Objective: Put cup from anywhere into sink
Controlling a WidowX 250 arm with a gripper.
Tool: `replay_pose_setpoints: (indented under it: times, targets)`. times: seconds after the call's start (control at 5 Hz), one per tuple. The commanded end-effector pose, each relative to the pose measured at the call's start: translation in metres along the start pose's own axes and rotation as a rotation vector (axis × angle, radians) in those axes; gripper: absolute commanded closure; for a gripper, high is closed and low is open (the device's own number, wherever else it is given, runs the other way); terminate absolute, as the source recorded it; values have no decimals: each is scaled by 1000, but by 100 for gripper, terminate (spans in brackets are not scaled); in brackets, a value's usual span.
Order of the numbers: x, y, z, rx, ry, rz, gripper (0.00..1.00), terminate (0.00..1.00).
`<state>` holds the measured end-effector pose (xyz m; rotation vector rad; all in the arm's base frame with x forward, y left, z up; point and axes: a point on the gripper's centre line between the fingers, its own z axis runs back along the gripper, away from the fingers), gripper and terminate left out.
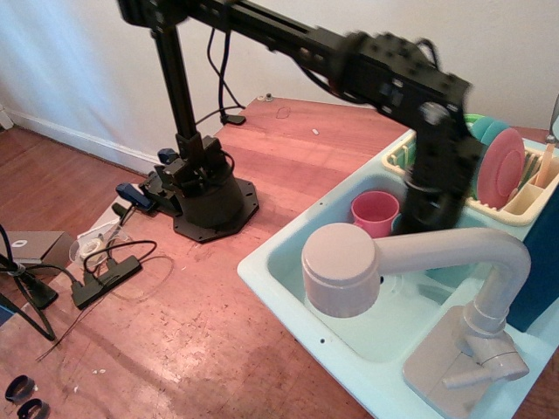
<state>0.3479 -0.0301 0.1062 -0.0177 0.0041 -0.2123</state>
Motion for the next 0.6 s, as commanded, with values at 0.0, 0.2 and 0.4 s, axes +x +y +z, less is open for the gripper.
replay_pose_setpoints:
  times: [0.0,0.2,0.4]
  targets:
    - [-16,28,35,30,-66,50,0,0]
    - [-33,59,85,103,-56,31,0,0]
    - [-33,59,85,103,-56,31,0,100]
